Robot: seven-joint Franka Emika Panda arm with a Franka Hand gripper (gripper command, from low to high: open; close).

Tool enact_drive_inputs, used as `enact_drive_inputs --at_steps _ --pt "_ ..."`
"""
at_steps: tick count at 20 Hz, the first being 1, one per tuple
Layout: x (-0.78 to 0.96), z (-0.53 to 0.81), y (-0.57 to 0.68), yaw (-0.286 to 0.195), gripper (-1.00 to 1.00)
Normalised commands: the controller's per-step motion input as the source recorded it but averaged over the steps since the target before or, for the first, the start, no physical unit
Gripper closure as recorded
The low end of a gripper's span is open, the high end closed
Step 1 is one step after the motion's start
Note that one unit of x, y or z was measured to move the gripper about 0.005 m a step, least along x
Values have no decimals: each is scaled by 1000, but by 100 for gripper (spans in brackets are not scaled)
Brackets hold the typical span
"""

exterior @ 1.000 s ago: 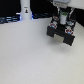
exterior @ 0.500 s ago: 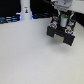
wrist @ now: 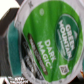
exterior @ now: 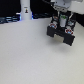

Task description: Open the kcup holder, insert the kcup into the holder, and close the kcup holder

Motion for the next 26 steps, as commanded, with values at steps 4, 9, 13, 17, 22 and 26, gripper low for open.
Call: enact_drive_inputs --at_steps 4,9,13,17,22,26 --pt "-181 -109 -118 -26 100" --pt "-29 -194 -12 -6 100" --pt "194 -229 163 0 100" --pt "281 -131 254 0 100" --pt "218 58 287 4 -100" --pt "164 251 150 30 -100"
